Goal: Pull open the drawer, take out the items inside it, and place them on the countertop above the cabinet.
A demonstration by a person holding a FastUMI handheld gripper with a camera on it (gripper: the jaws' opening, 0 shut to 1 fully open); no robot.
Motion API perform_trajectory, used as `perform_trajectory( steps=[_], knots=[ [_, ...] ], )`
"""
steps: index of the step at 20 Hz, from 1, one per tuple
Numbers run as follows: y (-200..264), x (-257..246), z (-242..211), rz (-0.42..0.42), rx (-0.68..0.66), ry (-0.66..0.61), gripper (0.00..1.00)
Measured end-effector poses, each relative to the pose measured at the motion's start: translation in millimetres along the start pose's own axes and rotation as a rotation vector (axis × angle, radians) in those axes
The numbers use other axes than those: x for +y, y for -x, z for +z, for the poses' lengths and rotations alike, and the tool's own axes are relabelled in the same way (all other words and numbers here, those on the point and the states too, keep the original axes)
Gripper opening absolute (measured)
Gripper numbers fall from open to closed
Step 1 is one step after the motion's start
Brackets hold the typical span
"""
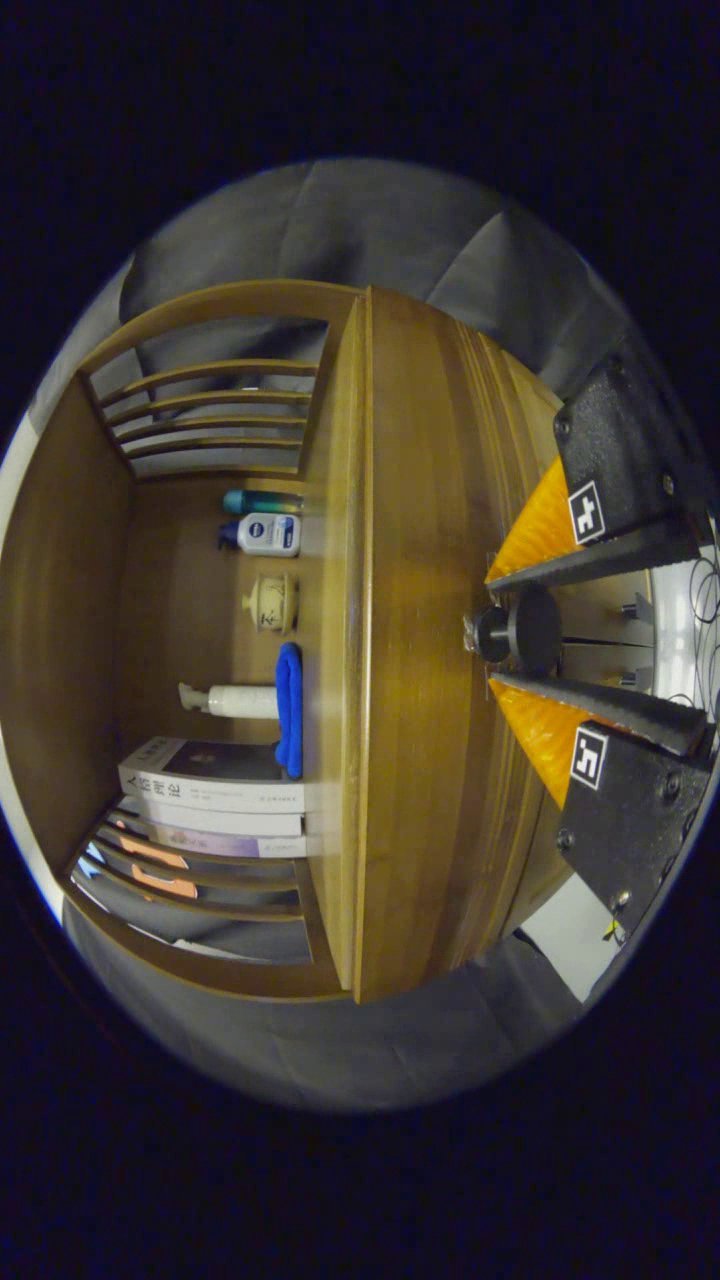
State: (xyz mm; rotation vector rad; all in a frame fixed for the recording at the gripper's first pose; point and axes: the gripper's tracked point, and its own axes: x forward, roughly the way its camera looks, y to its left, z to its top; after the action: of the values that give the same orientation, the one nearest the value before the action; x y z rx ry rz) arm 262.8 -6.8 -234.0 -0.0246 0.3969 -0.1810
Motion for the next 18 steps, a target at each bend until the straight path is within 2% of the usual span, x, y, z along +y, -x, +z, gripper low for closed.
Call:
perform_trajectory(
  steps=[5,10,18],
  knots=[
    [-5,-2,0,-0.01,-0.028,0.024,0.52],
    [-1,-3,-4,-0.028,0.022,0.007,0.42],
    [39,-5,-19,0.004,0.027,0.035,0.36]
  ],
)
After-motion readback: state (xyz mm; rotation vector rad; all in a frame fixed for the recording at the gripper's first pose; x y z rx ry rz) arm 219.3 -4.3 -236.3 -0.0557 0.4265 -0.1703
